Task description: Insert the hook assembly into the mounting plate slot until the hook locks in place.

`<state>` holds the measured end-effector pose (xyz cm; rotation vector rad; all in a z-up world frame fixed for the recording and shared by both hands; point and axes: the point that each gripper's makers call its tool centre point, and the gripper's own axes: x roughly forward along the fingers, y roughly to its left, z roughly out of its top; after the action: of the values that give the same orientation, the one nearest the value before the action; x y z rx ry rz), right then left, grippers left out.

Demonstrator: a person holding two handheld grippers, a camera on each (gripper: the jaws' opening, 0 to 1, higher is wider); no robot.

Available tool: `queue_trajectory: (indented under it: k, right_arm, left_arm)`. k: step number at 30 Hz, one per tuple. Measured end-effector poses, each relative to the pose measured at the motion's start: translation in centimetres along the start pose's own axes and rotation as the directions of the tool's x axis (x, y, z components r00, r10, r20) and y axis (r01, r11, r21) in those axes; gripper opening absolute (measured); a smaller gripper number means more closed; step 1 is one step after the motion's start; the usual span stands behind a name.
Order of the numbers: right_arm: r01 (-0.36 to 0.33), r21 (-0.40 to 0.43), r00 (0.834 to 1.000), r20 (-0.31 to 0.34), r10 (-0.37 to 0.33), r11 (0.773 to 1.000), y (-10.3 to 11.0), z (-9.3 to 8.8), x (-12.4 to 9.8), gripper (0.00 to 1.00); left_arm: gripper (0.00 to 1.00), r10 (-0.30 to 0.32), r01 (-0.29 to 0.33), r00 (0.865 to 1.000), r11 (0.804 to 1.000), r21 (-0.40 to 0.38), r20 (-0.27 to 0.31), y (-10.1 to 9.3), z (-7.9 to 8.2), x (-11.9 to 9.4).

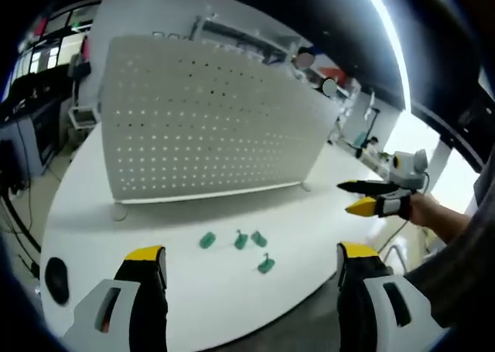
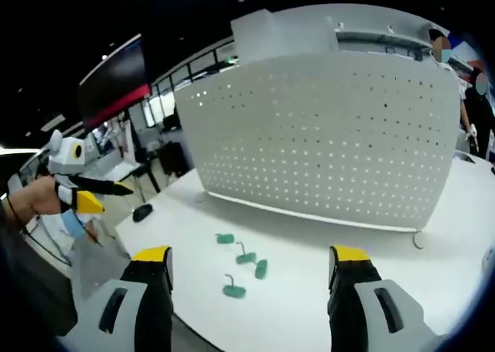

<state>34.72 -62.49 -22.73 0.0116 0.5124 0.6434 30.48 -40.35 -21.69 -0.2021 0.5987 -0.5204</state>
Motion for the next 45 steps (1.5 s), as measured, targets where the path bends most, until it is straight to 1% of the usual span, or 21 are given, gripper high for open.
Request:
queue_trajectory:
  k: [6, 9, 11, 15, 18, 26, 30, 39, 45]
  right_arm:
    - [0.0, -0.006, 1.0, -0.029, 0.0, 1.0, 0.2, -0.4, 0.3, 0.81]
    - [0.014, -0.001, 1.0, -0.023, -0.014, 1.0, 0.0, -0.4, 0.2, 0.8]
    - [0.023, 0.018, 1.0, -0.018, -0.022, 1.0, -0.1, -0.4, 0.1, 0.79]
    - [0.021, 0.037, 1.0, -0.015, -0.02, 0.999, 0.3, -0.7, 0.2, 0.77]
    - [0.025, 0.025, 0.999, -0.023, -0.024, 0.999, 0.6, -1.0, 0.3, 0.76]
    - [0.025, 0.02, 0.999, -0.021, -0.024, 0.999, 0.9, -0.9, 0.3, 0.74]
    - [0.023, 0.025, 0.999, -0.024, -0.022, 0.999, 1.0, -1.2, 0.2, 0.74]
    - [0.02, 0.023, 0.999, -0.05, -0.018, 1.0, 0.8, -2.2, 0.1, 0.72]
    - [0.007, 0.009, 0.998, -0.055, -0.007, 1.0, 0.6, -2.2, 0.4, 0.71]
  left_arm:
    - [0.91, 0.001, -0.001, 1.0, 1.0, -0.009, -0.005, 0.6, -0.1, 0.0]
    - [0.91, -0.009, 0.008, 1.0, 1.0, -0.012, -0.016, 0.9, -0.5, 0.2]
    - [0.9, -0.016, 0.016, 1.0, 1.0, -0.007, -0.027, 0.9, -0.7, 0.1]
    - [0.9, -0.021, 0.021, 0.999, 1.0, 0.005, -0.024, 1.0, -0.7, 0.1]
    - [0.9, -0.03, 0.03, 0.999, 1.0, 0.002, -0.021, 1.1, -0.7, 0.0]
    - [0.89, -0.036, 0.036, 0.999, 0.999, 0.006, -0.023, 1.3, -0.9, -0.2]
    - [0.89, -0.042, 0.042, 0.999, 0.999, 0.008, -0.033, 1.1, -1.1, -0.1]
    - [0.89, -0.047, 0.047, 0.998, 0.999, -0.003, -0.037, 1.0, -1.5, 0.2]
    - [0.89, -0.043, 0.043, 0.998, 0.999, -0.016, -0.035, 1.2, -1.7, 0.3]
